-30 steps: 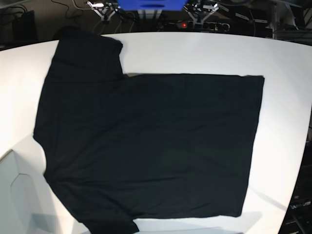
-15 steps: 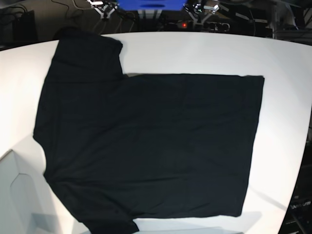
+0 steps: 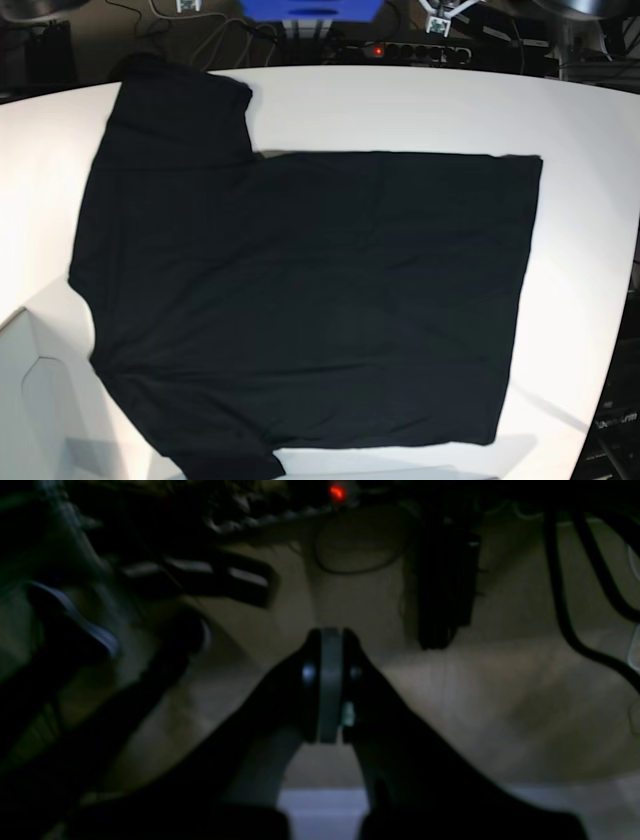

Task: Fold the T-shirt properly
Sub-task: 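Move both grippers down toward the shirt's shoulder corners, then grasp the black shirt's shoulder edges with both grippers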

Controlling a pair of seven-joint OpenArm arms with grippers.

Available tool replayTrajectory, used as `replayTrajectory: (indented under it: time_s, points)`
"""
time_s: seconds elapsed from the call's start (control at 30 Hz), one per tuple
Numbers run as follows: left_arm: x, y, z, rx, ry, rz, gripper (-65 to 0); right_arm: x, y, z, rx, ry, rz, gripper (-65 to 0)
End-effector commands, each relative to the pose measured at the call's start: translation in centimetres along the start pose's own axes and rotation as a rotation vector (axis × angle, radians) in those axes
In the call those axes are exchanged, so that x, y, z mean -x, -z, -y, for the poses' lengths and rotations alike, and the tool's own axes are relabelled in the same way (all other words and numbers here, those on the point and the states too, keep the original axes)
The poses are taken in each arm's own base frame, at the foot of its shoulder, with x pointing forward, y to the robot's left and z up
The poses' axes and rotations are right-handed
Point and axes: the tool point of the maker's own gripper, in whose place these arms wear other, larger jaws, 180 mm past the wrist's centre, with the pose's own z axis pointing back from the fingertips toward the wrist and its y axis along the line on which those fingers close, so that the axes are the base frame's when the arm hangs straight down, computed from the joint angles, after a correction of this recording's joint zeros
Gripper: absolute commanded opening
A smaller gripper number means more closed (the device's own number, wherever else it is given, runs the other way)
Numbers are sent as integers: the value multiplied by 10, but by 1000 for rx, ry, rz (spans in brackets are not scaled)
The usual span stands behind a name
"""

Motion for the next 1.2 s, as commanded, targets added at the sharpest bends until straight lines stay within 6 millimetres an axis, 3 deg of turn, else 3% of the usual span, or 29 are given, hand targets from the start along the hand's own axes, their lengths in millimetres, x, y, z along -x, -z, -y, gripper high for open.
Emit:
replayTrajectory:
  time_s: [0.0, 0.17, 0.37, 0.47, 0.63, 0.77, 1.0, 1.17]
  points:
    - [-2, -15, 1, 7, 20, 25, -650, 1, -18, 1, -6, -8, 15, -650]
    - [-35, -58, -9, -8, 36, 149, -650, -31, -72, 10, 2, -30, 79, -650]
    - [-96, -109, -36, -73, -4, 337, -647, -94, -126, 31, 57, -43, 242, -650]
    - [-118, -125, -49, -72, -96, 407, -587, -109, -125, 39, 79, -43, 285, -650]
    - [-140, -142, -97, -127, -271, 501, -382, -150, -123, 50, 113, -24, 388, -622]
    - [-162, -150, -133, -176, -382, 592, -359, -181, -122, 51, 118, -18, 467, -515]
    - [-197, -169, -172, -213, -504, 742, -274, -215, -124, 51, 119, -13, 554, -365]
    - [-209, -145, -190, -198, -596, 685, -241, -230, -125, 51, 118, -10, 589, -346]
